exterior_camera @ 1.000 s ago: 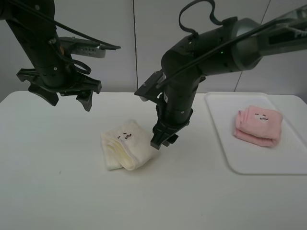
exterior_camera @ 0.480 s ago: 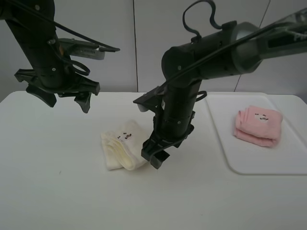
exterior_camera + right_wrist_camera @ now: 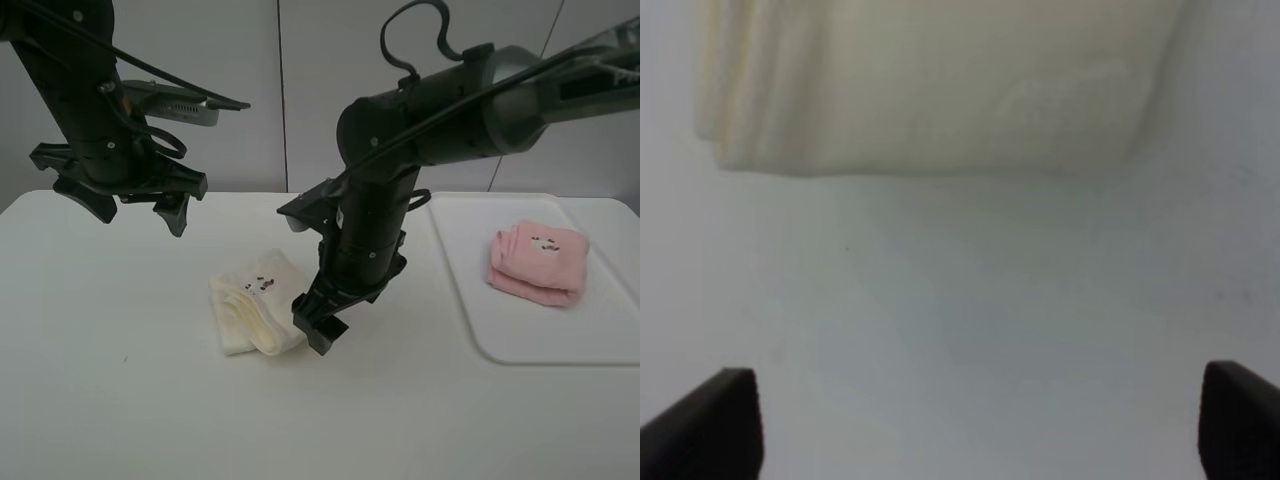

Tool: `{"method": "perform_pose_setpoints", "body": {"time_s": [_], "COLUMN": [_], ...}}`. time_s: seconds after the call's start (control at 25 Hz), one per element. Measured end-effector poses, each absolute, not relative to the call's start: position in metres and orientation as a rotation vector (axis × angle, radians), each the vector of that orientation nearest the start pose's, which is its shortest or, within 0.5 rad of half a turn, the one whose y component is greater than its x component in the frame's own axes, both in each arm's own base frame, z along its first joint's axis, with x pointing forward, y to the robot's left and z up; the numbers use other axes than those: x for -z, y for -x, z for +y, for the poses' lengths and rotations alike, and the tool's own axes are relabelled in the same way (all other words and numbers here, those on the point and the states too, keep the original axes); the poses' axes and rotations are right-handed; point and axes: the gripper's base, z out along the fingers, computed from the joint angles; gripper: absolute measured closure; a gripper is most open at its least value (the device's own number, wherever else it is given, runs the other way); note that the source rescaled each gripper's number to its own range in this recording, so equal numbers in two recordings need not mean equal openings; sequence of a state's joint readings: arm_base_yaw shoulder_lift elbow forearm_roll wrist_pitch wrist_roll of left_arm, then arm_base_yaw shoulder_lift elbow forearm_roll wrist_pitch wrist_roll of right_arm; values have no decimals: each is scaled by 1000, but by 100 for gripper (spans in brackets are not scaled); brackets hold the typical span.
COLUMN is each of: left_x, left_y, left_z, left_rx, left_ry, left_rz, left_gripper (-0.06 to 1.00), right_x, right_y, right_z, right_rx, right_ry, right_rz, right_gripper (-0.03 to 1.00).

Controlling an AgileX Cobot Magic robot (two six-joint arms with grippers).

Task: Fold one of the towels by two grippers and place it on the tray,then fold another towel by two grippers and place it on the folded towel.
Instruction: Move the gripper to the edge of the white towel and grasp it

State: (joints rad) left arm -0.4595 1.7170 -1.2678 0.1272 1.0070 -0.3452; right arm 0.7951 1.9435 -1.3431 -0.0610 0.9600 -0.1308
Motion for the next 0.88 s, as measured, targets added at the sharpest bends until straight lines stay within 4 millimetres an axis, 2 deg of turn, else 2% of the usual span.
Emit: {"method": "perform_pose_setpoints", "body": {"time_s": [0.88], "left_x": [-241], "left_y": [-311], "left_z": [-142], "left_rx": [-42], "left_ry": [-271], "left_rz": [2871], "left_gripper": [1], "right_x": [-178], "right_y": [-268], "right_z": [265], "right_rx": [45], "right_ry": [1408], "right_rz": [2686], "right_gripper": [5]}}
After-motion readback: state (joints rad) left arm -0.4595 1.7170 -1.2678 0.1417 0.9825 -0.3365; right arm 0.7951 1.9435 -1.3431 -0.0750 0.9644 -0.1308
